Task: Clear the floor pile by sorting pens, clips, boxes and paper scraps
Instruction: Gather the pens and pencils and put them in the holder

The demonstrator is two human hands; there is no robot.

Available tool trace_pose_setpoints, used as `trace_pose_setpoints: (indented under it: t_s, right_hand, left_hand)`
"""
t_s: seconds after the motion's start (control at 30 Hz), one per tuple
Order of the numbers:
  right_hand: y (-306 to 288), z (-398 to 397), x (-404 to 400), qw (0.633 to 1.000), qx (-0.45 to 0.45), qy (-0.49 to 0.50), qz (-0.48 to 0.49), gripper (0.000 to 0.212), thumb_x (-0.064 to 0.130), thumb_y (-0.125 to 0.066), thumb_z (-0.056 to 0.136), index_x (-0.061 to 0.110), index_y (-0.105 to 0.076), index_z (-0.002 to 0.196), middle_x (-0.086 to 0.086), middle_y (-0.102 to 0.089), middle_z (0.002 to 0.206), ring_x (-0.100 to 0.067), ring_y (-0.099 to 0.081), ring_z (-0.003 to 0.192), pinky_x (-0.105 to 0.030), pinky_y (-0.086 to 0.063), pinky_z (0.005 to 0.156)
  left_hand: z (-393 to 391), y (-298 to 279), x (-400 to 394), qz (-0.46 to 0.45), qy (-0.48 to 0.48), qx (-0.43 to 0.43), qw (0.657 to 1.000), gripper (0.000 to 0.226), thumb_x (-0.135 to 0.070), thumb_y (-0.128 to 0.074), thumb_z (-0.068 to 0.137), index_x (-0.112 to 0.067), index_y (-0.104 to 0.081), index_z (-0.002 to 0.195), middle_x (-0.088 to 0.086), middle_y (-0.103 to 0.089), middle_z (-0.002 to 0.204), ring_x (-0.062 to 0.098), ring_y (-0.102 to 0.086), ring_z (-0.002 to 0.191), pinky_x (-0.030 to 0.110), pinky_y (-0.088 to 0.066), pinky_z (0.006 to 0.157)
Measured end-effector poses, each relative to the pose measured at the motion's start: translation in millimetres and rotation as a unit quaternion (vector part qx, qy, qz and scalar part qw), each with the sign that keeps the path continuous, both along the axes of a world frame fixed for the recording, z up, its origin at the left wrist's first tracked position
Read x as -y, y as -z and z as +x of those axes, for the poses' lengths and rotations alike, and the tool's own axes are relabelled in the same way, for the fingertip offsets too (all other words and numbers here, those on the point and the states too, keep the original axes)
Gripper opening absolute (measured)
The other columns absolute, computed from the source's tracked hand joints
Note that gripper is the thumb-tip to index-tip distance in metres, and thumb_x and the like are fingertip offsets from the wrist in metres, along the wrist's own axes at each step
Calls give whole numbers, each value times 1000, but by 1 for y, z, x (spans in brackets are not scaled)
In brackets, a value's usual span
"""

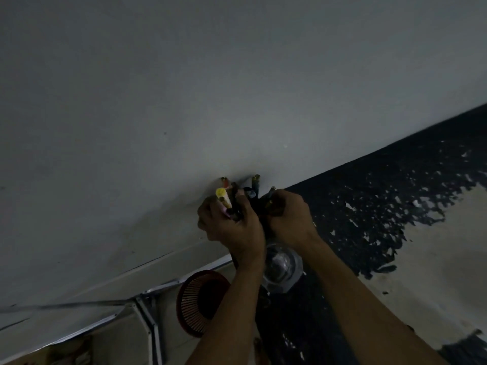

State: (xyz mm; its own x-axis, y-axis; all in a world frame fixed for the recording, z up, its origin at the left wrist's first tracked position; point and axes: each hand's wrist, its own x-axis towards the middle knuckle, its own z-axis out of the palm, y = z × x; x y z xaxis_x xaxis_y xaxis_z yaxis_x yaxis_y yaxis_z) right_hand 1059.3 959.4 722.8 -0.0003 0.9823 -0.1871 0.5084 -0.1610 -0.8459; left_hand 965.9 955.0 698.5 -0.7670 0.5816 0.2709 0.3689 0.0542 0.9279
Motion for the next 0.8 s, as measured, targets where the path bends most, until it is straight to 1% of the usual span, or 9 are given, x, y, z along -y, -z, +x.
trace_pose_setpoints:
  t_s: [0.07, 0.13, 0.27, 0.33, 0.43, 0.53, 0.6, 0.7, 0.8]
  right_hand:
    - [-3, -1, 0, 1000, -6, -6, -6, 20, -6, -64, 80, 6, -65, 96, 0, -66, 85, -7, -62, 75, -8, -49, 60]
    - [-4, -1, 1, 1000, -7, -1, 0, 18, -6, -64, 79, 6, -66, 93, -1, -67, 82, -8, -62, 73, -10, -47, 57]
    - [-3, -2, -1, 1000, -4, 8, -15, 13, -2, -67, 79, 4, -66, 90, -5, -68, 82, -14, -65, 76, -17, -54, 63]
    - [-2, -2, -3, 1000, 3, 10, -23, 12, -1, -68, 79, 0, -65, 90, -8, -69, 83, -19, -67, 78, -30, -57, 69]
    - [-5, -4, -4, 999, 7, 12, -32, 13, -1, -67, 79, -2, -63, 91, -10, -68, 83, -22, -66, 77, -34, -58, 69]
    - [-10, -5, -3, 999, 1, 22, -39, 8, -3, -66, 78, 1, -59, 81, -5, -63, 73, -18, -61, 67, -19, -49, 51]
    - [-14, -5, -1, 998, -14, 28, -46, 17, -1, -67, 79, 11, -54, 79, 3, -56, 71, -7, -54, 62, -7, -38, 44]
    - [-21, -2, 1, 996, -41, 42, -65, 37, 0, -68, 80, 16, -53, 110, 11, -53, 79, 3, -51, 69, -2, -40, 48]
    - [-27, 1, 5, 996, -38, 47, -61, 52, 4, -67, 81, 12, -48, 129, 5, -59, 85, 3, -53, 73, 0, -39, 49]
  left_hand:
    - [-1, 0, -4, -67, -1, 3, 998, 39, -38, -69, 80, -14, -55, 108, 20, -58, 104, 38, -51, 101, 48, -50, 81]
    - [-4, -1, -5, -81, 31, 29, 996, 49, -39, -67, 78, -5, -59, 113, 18, -58, 109, 37, -53, 103, 48, -50, 83]
    - [-14, -5, -2, -68, 83, 126, 986, 41, -28, -76, 73, -22, -55, 107, 8, -62, 108, 22, -62, 99, 32, -53, 83]
    - [-16, -13, 3, -72, 96, 146, 982, 40, -21, -80, 74, -16, -56, 106, 6, -65, 104, 16, -64, 93, 25, -54, 81]
    - [-18, -23, 7, -65, 114, 173, 976, 50, -16, -84, 71, -10, -56, 113, 3, -66, 106, 12, -65, 94, 14, -53, 77]
    - [-18, -31, 7, -57, 136, 189, 971, 59, -18, -86, 68, -12, -55, 117, 2, -64, 112, 10, -65, 98, 20, -55, 83]
    - [-19, -33, 10, -67, 158, 200, 965, 65, -21, -87, 67, -13, -52, 121, 0, -62, 115, 8, -64, 100, 16, -54, 83]
    - [-21, -28, 12, -105, 180, 203, 957, 76, -45, -86, 60, -22, -49, 123, -1, -58, 119, 12, -61, 107, 28, -54, 90]
    - [-24, -33, 14, -152, 191, 179, 953, 90, -62, -83, 46, -26, -47, 121, -3, -50, 120, 17, -55, 112, 40, -53, 93]
